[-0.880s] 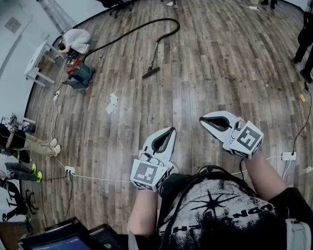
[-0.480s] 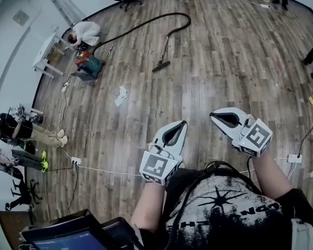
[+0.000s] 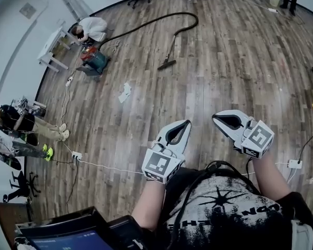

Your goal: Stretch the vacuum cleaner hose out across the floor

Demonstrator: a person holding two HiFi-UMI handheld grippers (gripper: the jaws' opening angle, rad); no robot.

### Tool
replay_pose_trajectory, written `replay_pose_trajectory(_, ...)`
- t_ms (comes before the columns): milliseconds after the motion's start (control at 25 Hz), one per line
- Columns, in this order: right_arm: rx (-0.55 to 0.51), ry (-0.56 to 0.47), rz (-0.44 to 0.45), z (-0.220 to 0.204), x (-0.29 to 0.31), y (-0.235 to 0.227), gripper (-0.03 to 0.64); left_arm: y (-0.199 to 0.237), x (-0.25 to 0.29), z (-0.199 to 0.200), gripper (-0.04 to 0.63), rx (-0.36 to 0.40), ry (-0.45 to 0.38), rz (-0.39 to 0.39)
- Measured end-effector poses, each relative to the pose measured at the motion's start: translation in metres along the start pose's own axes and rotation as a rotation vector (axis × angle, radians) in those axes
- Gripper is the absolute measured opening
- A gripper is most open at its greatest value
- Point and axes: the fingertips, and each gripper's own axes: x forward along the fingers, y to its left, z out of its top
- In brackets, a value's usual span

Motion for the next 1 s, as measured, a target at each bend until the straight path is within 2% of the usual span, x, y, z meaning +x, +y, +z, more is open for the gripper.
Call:
replay_pose_trajectory(360, 0.016, 0.002, 0.025, -0.007, 0.009, 0.008, 0.006, 0.003, -0.003, -0.008, 0.002, -0.018, -0.001, 0.011)
replay_pose_trajectory(640, 0.037, -0.017, 0.034, -0.005, 0.018, -0.004, 0.006, 0.007, 0.005, -0.008, 0.002, -0.017, 0.015, 0.007)
replay_pose_trajectory(1000, 0.049, 0.009, -0.006, -0.017, 0.066, -0.035, 0.008, 0.064, 0.013, -0.025, 0.002, -0.048, 0.020, -0.021)
